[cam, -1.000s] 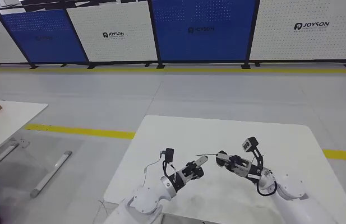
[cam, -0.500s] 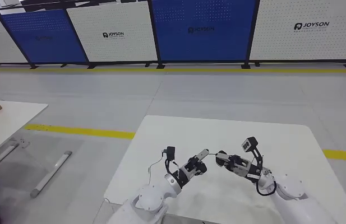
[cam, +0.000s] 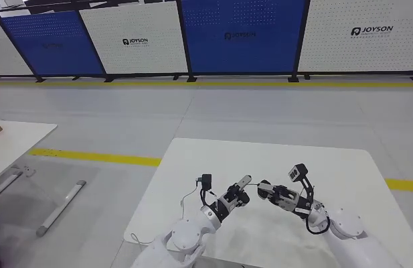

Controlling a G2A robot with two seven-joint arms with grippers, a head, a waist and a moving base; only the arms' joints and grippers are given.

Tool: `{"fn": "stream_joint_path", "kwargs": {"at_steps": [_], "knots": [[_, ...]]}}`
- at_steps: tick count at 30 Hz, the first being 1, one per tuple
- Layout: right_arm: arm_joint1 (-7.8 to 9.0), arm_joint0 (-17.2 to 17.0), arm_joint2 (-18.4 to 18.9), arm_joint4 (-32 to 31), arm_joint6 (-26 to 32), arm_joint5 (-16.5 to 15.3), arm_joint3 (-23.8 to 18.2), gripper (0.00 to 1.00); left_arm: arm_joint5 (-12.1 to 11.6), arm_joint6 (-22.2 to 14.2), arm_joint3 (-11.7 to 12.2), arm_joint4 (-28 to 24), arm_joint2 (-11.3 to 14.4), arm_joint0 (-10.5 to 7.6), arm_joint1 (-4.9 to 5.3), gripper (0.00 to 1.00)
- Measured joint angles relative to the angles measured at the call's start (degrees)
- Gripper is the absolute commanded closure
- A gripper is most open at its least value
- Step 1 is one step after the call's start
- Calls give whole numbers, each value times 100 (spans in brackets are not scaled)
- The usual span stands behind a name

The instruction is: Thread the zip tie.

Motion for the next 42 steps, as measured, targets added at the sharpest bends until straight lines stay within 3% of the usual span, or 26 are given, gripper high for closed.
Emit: {"fn": "stream_joint_path", "kwargs": {"at_steps": [3,8,11,15,27,28,30,42], "knots": [[0,0,0,0,0,0,0,100,-40,-43,36,-131,-15,-12,-9,76],[0,0,0,0,0,0,0,100,-70,-32,46,-153,-19,-37,-21,87],[0,0,0,0,0,0,0,100,-43,-21,80,-184,-17,-66,-30,88],[0,0,0,0,0,0,0,100,8,23,158,-171,11,-117,-47,98],[0,0,0,0,0,0,0,100,-34,69,176,-117,65,-149,-80,100],[0,0,0,0,0,0,0,100,-33,69,168,-112,67,-145,-81,78],[0,0,0,0,0,0,0,100,-20,68,141,-108,65,-133,-82,0],[0,-2,0,-1,-2,1,-2,100,-142,196,-6,-245,-21,10,-87,0]]}}
